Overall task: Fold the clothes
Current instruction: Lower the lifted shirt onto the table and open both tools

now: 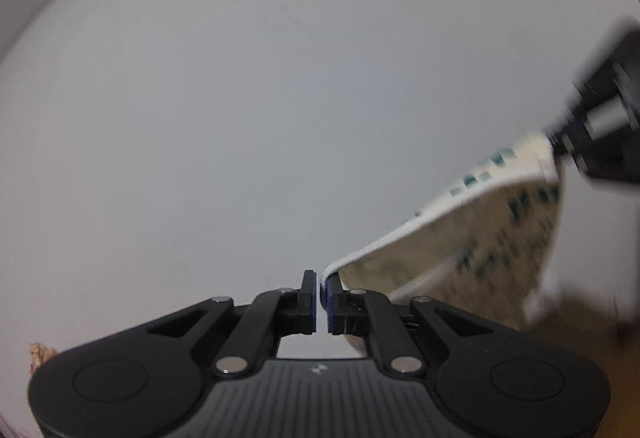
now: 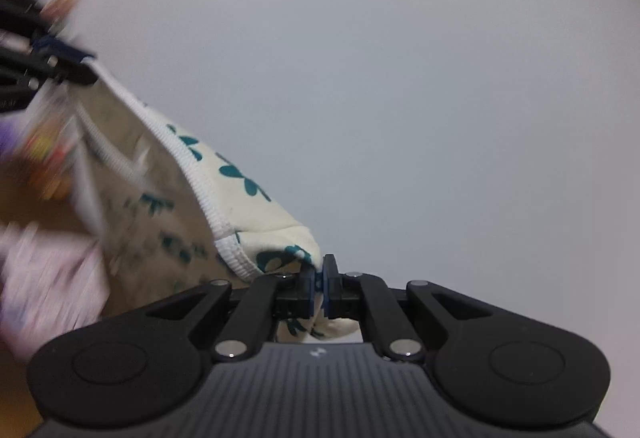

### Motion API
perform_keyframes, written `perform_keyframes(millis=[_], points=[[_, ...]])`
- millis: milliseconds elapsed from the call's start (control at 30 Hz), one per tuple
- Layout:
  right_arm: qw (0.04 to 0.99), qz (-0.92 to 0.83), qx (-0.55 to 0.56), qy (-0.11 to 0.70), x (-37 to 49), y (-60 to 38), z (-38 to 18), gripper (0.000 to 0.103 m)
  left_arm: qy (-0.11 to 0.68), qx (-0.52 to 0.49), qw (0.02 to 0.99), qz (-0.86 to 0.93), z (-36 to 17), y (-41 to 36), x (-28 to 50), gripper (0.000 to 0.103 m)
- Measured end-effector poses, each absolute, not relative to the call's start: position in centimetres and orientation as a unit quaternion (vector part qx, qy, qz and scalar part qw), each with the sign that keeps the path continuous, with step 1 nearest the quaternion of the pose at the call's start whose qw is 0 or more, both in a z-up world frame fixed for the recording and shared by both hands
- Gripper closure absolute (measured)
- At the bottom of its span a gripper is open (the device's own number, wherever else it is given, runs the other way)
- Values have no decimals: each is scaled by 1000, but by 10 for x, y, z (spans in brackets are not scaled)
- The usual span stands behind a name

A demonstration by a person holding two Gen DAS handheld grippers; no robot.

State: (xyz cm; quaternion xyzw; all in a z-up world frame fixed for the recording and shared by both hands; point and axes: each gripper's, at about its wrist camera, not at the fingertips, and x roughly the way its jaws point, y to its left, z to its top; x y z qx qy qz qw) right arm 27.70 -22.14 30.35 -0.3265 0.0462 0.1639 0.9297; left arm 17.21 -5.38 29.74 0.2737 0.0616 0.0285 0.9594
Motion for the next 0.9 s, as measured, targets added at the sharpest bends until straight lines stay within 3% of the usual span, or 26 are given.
perform_keyframes(millis=[300,367,567,633,667,700,733,767,833,900], points=[[828,299,-401,254,122,-218,79,100,322,259,900,-140,59,-47,45,102],[808,326,-395,292,79,-198,48,100,354,243,888,-164,33,-22,36,102],[797,349,-352,344,45,-192,23,99,378,212,881,-190,6,7,20,101],[810,347,-321,347,44,-203,29,95,388,207,877,-195,17,-4,22,95],[816,346,-305,349,43,-209,33,84,391,204,875,-198,22,-7,23,90],[822,345,-290,349,40,-214,33,66,390,202,875,-203,24,-4,22,86],[828,343,-274,348,37,-219,33,58,384,201,878,-206,26,-2,20,81],[833,345,-259,346,37,-223,36,52,378,199,880,-208,29,1,18,69],[844,347,-209,351,35,-241,48,49,363,200,886,-207,33,9,20,48],[857,343,-145,357,44,-260,51,43,346,202,895,-197,45,13,33,41]])
